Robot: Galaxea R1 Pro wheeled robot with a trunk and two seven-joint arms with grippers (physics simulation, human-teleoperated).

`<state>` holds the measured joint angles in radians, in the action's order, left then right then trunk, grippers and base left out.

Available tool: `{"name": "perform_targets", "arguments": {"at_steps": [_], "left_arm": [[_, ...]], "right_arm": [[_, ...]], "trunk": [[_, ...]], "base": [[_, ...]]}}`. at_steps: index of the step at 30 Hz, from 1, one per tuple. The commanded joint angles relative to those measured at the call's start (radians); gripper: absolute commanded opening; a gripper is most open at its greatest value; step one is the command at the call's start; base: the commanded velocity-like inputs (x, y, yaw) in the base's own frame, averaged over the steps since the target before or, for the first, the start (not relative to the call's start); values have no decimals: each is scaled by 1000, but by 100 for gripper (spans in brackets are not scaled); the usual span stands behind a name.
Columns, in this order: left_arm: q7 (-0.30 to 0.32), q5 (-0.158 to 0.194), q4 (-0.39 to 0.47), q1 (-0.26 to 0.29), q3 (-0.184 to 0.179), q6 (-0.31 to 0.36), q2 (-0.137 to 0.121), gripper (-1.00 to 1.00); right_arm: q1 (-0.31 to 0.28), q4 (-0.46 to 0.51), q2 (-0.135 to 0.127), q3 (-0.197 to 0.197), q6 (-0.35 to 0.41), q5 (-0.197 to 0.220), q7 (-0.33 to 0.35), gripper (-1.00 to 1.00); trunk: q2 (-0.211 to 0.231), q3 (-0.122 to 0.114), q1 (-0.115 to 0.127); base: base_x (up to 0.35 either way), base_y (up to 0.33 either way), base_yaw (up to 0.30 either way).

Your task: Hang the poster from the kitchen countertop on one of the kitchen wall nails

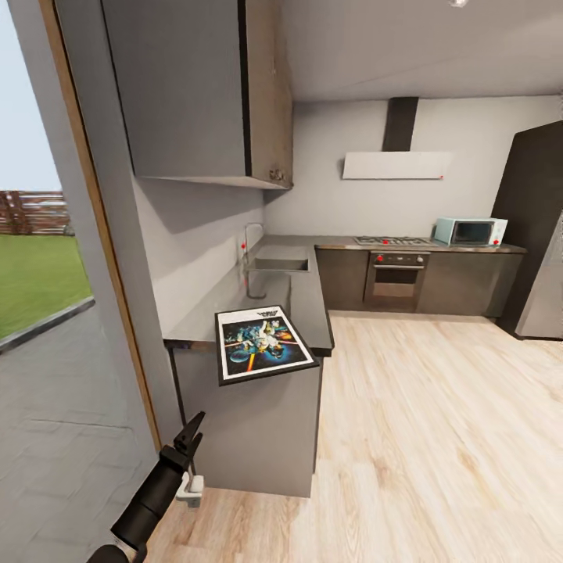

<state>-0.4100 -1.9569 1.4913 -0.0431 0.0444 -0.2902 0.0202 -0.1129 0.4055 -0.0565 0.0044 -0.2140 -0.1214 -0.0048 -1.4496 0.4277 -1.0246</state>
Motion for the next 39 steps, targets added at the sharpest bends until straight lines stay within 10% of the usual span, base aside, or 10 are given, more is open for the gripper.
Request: {"name": "perform_targets", "arguments": {"at_steps": [1,39], "left_arm": [[-7,-11,1,0,3,-4,1,100],[-1,-8,-7,0,6,-7,3,100]], "right_arm": [[-1,-1,0,0,-2,-7,-1,100],[-1,-1,0,0,-2,-7,-1,100]], "trunk": [[0,1,0],[0,1,0]], "base": [[216,147,-48],[42,31,-4]]}}
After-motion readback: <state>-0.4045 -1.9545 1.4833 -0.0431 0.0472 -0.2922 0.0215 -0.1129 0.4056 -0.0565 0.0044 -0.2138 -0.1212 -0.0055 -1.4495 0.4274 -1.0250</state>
